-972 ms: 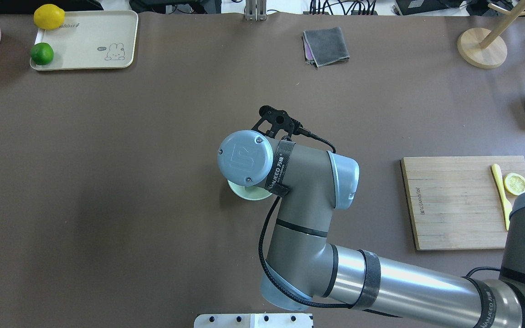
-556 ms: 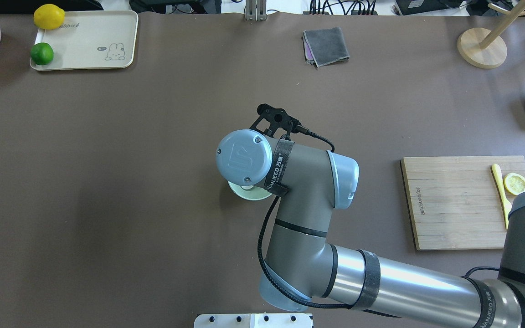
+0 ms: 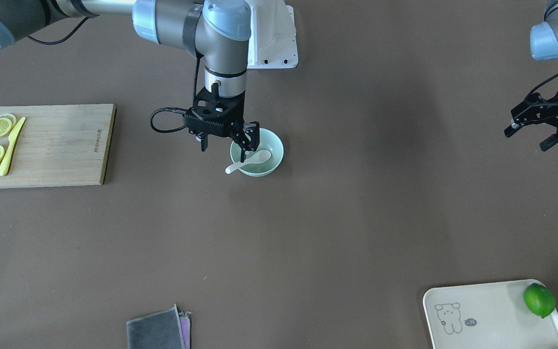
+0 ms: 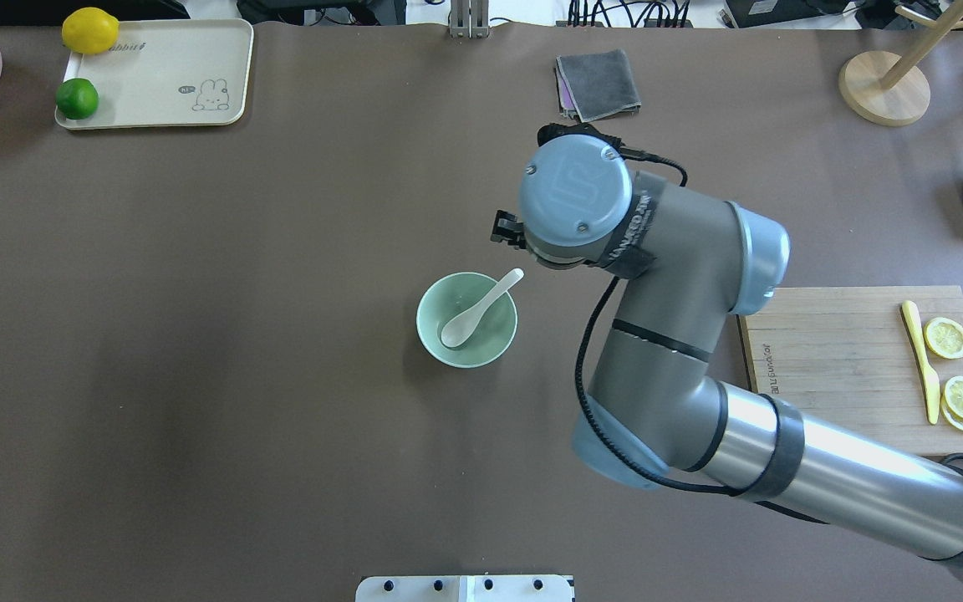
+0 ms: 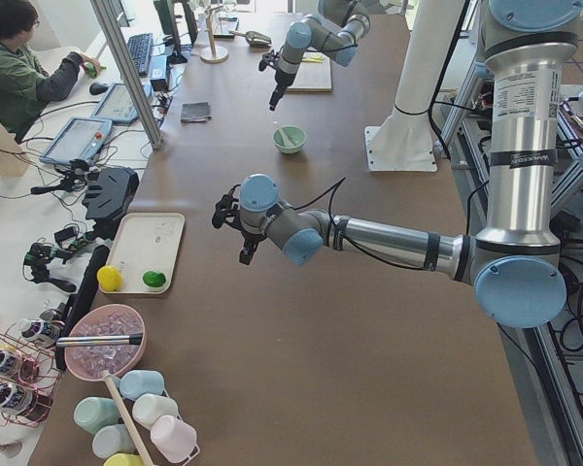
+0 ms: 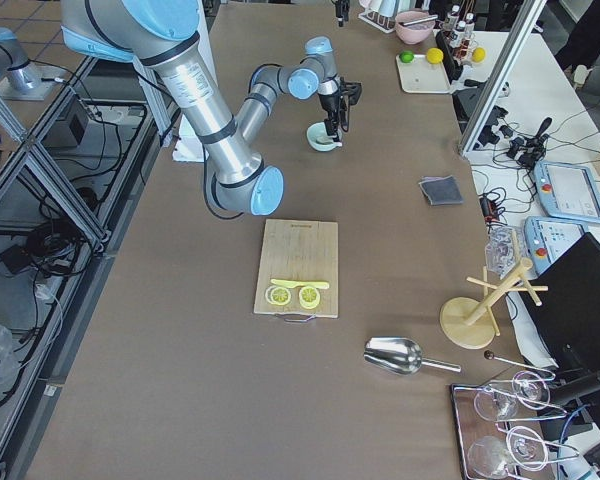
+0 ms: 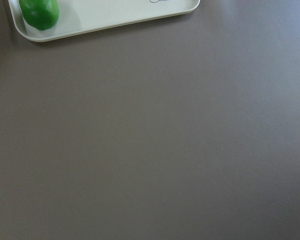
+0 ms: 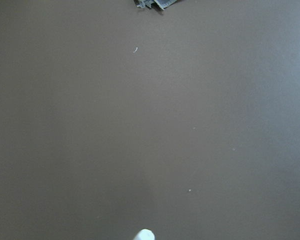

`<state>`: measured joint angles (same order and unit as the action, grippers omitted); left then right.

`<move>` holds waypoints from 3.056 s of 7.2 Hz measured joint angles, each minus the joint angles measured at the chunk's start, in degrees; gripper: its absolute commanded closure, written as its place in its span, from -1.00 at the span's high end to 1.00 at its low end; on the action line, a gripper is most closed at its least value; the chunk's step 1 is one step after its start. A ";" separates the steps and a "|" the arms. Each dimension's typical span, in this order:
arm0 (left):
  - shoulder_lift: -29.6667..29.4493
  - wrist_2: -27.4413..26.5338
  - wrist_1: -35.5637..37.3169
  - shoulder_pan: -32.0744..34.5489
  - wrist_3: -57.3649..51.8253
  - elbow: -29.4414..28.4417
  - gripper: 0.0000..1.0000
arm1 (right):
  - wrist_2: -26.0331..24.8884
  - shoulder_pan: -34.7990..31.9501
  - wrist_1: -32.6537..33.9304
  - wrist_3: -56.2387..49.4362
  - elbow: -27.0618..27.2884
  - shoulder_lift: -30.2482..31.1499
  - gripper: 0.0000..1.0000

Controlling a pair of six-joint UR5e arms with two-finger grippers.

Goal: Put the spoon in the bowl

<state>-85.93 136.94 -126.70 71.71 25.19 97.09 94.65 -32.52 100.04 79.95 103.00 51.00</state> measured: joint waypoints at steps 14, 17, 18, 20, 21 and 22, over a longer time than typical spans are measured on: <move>2.61 -1.68 44.08 19.19 -40.74 5.80 0.95 | 37.00 -56.87 -4.48 -80.33 4.20 50.57 1.00; 4.30 -1.39 43.87 19.47 -40.94 8.41 0.95 | 36.71 -57.68 -7.53 -81.11 3.88 51.07 1.00; 5.28 -1.32 43.73 19.50 -41.03 9.62 0.95 | 36.50 -57.65 -9.20 -81.76 3.87 51.04 1.00; 5.79 -1.44 43.65 19.52 -41.09 10.11 0.95 | 36.44 -57.53 -10.07 -86.24 3.65 51.26 1.00; 5.79 -1.62 43.64 19.52 -41.09 10.08 0.95 | 36.75 -57.50 -10.03 -87.52 3.42 51.54 1.00; 5.80 -1.71 43.64 19.52 -41.09 10.11 0.95 | 37.05 -57.49 -9.96 -87.89 3.07 51.67 1.00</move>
<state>-80.13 135.23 -83.06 91.23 -15.91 107.19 131.70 -90.01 90.08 -7.94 106.07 102.67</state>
